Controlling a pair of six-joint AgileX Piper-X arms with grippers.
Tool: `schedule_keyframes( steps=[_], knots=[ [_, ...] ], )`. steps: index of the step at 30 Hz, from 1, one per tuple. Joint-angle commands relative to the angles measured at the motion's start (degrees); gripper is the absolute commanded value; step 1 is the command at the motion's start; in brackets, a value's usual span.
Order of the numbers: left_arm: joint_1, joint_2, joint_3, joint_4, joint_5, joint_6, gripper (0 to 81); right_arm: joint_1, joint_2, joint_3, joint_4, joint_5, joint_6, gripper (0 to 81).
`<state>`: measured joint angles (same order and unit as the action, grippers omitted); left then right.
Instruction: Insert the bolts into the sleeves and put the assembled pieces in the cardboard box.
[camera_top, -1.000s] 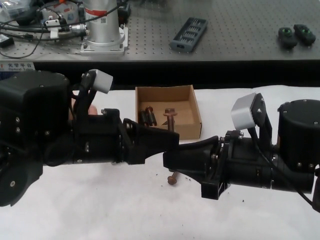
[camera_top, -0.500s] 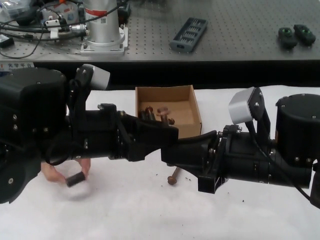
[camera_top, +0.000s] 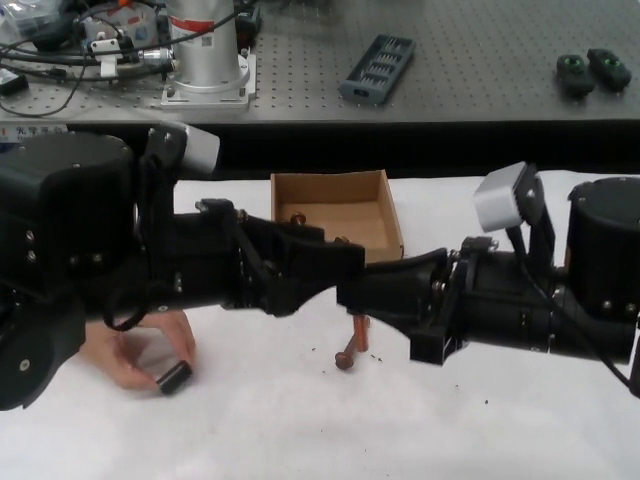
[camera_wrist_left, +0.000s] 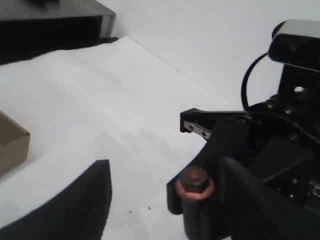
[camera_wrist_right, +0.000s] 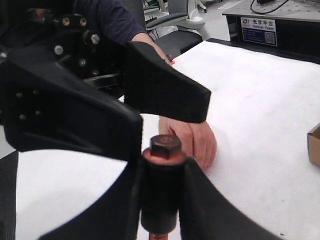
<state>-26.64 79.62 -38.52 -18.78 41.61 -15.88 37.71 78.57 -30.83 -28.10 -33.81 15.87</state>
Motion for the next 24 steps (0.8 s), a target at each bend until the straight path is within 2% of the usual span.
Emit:
schedule_keyframes(
  steps=[1, 6, 11, 20, 24],
  knots=[
    [1.6, -2.5, 0.0, -2.8, -6.0, -0.8, 45.9, -1.5, -0.3, -1.5, -0.9, 0.8, 1.1, 10.3],
    [5.5, -8.5, 0.0, 6.0, -10.0, -0.5, 44.3, -4.8, 2.7, -7.5, 5.9, 0.8, -2.3, 10.3],
    [8.7, -15.0, 0.0, 18.8, -10.1, 2.1, 41.9, -7.8, 10.9, -19.2, 10.9, 1.1, -3.1, 10.3],
    [7.3, -23.7, 0.0, 31.3, -11.8, 2.1, 40.9, -9.8, 31.7, -45.6, 26.4, 3.0, 1.1, 10.3],
    [7.2, -25.6, 0.0, 35.9, -14.4, 2.4, 34.2, -9.6, 37.1, -53.5, 35.0, 11.1, 1.6, 10.3]
  ],
)
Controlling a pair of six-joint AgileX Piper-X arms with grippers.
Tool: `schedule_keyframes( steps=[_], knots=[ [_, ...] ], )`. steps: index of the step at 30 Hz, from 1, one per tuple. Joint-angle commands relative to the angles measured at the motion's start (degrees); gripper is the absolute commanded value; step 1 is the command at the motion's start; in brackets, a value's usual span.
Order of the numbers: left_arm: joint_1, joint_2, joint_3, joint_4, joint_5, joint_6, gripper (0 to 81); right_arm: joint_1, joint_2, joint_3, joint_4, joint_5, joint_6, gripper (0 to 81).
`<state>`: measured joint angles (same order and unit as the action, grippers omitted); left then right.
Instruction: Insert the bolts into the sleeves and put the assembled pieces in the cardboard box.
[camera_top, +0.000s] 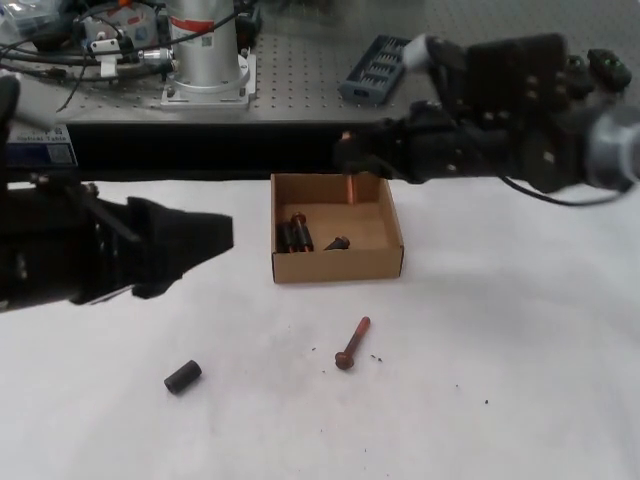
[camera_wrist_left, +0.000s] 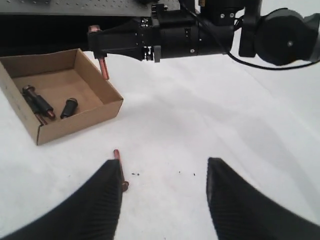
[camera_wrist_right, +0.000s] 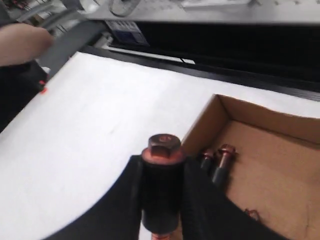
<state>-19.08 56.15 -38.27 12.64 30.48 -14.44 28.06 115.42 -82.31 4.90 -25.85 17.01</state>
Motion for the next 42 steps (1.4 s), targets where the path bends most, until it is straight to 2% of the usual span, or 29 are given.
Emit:
schedule_keyframes(
  steps=[1, 4, 6, 11, 13, 18, 21, 24, 26, 28, 34, 39, 42],
  knots=[
    [-0.3, -2.4, -0.3, 6.1, -3.7, 1.2, 32.3, 0.1, 1.3, -3.8, 4.3, 4.1, 1.2, 10.3],
    [-0.3, -2.5, -0.3, 10.7, -4.6, 1.2, 29.2, 0.1, 3.2, -7.8, 9.9, 6.8, 3.0, 11.1],
    [-0.3, -2.5, -0.3, 13.3, -4.6, 1.2, 29.3, 0.3, 3.8, -9.4, 12.1, 7.3, 3.6, 14.4],
    [-0.3, -2.5, -0.3, 14.3, -4.6, 1.2, 29.3, 0.9, 3.7, -9.5, 12.4, 7.2, 5.4, 35.8],
    [-0.3, -2.5, -0.3, 14.3, -4.8, 1.2, 29.3, 1.3, 3.7, -9.5, 13.0, 6.5, 6.4, 39.3],
    [-0.3, -2.5, -0.3, 14.3, -5.2, 1.2, 29.3, 2.0, 3.1, -9.5, 14.7, 2.6, 8.9, 39.3],
    [-0.3, -2.5, -0.3, 14.3, -8.3, 1.7, 29.3, 2.0, 1.2, -9.5, 22.2, -0.3, 7.6, 36.5],
    [-0.3, -2.5, -0.3, 14.5, -13.0, 7.7, 29.3, 2.7, -1.9, -8.6, 32.0, 0.8, -2.2, 30.9],
    [-0.3, -2.5, -0.3, 14.8, -16.1, 11.5, 29.3, 3.5, -5.0, -6.7, 36.6, 4.3, -10.0, 30.4],
    [-0.3, -2.3, -0.3, 15.2, -18.0, 14.1, 29.3, 4.1, -8.1, -3.9, 38.9, 6.8, -14.4, 30.4],
    [-0.3, 0.3, -0.3, 20.5, -18.3, 14.9, 30.2, 5.8, -18.1, 5.3, 37.6, 7.3, -14.2, 30.4],
    [-0.3, 2.6, -0.3, 23.6, -18.3, 16.8, 36.7, 7.3, -24.6, 13.3, 36.2, 7.3, -13.8, 30.4],
    [-0.3, 3.5, -0.3, 21.5, -17.1, 19.0, 37.8, 8.0, -27.4, 17.3, 35.3, 7.8, -12.6, 30.4]
  ],
)
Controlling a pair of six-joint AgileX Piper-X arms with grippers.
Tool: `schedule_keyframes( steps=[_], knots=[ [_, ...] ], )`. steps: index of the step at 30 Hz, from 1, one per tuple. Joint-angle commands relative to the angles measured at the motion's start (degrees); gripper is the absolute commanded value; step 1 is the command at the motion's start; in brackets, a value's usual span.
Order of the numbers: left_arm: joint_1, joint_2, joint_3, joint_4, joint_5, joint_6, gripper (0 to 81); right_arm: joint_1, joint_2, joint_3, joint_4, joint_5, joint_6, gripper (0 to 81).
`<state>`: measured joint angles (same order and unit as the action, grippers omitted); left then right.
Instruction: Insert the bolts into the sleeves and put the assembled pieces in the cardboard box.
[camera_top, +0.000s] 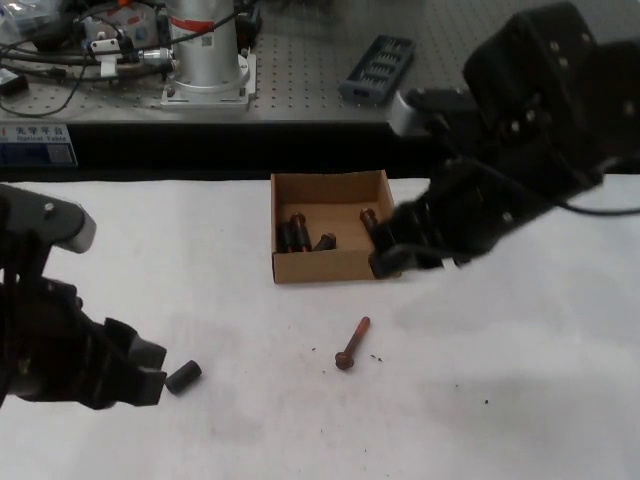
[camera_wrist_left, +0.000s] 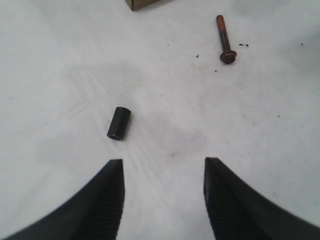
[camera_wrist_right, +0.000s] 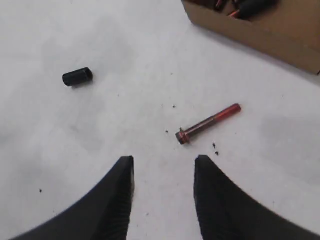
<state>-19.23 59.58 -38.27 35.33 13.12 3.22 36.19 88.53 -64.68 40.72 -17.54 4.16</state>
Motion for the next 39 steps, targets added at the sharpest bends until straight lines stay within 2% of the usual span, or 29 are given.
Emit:
schedule_keyframes(
  steps=[1, 13, 17, 23, 26, 35, 39],
  knots=[
    [-0.2, 0.5, -0.3, -2.2, 1.1, 2.5, 37.8, 0.1, -1.3, 1.0, -0.8, 0.2, 0.2, 30.4],
    [-0.2, 7.2, -1.8, -4.2, 2.7, 3.2, 37.8, 0.8, -5.9, 9.3, -2.7, 1.6, 5.4, 30.4],
    [-0.2, 10.2, -4.9, -4.2, 2.5, 3.2, 37.8, 1.2, -6.1, 9.8, -5.6, 4.8, 12.5, 30.4],
    [-0.2, 13.5, -10.6, -4.2, 0.3, 2.1, 37.8, 2.6, -5.1, 9.8, -13.5, 14.6, 24.0, 30.4],
    [-0.2, 13.6, -12.4, -3.5, -0.9, 1.2, 37.8, 3.2, -3.1, 9.8, -14.5, 14.4, 29.7, 30.4],
    [-0.2, 13.0, -14.3, 4.6, -1.0, 1.0, 37.8, 8.0, 6.1, 9.5, -14.5, 12.0, 39.0, 30.4],
    [-0.2, 10.7, -14.3, 7.1, -1.0, 1.0, 37.8, 8.6, 9.3, 7.9, -14.5, 10.4, 41.9, 30.4]
  ],
)
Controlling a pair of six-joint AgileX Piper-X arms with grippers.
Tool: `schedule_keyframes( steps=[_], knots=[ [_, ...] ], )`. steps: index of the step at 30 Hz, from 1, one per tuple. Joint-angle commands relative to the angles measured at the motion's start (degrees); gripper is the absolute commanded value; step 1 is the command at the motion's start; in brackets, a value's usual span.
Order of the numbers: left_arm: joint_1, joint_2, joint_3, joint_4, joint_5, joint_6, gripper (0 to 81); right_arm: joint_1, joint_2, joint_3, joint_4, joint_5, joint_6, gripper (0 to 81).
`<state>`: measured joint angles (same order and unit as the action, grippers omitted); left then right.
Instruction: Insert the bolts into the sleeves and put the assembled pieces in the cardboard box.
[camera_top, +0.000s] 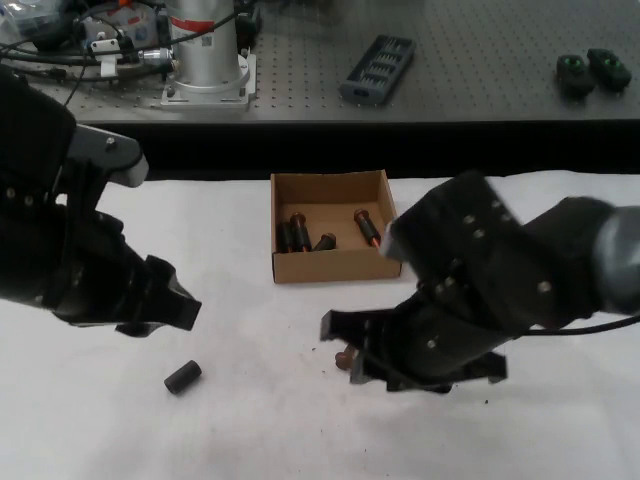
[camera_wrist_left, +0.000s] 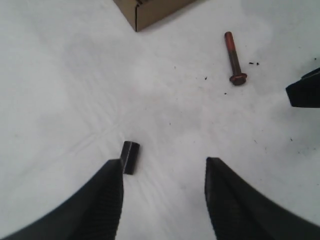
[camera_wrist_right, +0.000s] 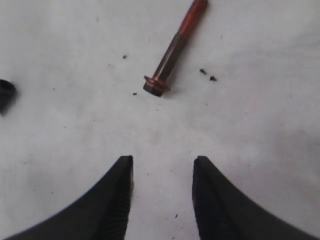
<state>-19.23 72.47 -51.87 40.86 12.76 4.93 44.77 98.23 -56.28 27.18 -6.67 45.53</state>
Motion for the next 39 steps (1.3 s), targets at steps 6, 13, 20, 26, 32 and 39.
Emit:
schedule_keyframes(
  steps=[6, 13, 20, 26, 32, 39],
  knots=[
    [-0.2, -7.1, -0.7, 1.8, -0.6, -1.0, 37.8, 0.0, 2.6, -4.3, -0.9, 0.1, 3.6, 30.4],
    [-0.2, -12.5, -0.7, 1.8, -0.6, -1.6, 37.8, 0.0, 6.1, -9.2, -0.1, 2.3, 7.1, 30.4],
    [-0.2, -17.5, -0.7, 1.8, -0.6, -3.5, 37.8, -0.3, 9.6, -12.3, 2.0, 2.6, 9.9, 30.4],
    [-0.2, -21.4, -0.7, 1.8, -0.6, -3.5, 37.8, -0.8, 11.4, -13.4, 0.4, 3.1, 10.4, 30.4],
    [-0.2, -23.1, -0.7, 1.8, -0.6, -3.5, 37.8, -1.0, 12.6, -15.5, 0.3, 3.1, 10.4, 30.4],
    [-0.2, -23.1, -0.7, 1.9, -0.6, -3.5, 37.8, -1.6, 13.1, -15.5, 4.4, 3.5, 10.2, 30.4]
  ],
)
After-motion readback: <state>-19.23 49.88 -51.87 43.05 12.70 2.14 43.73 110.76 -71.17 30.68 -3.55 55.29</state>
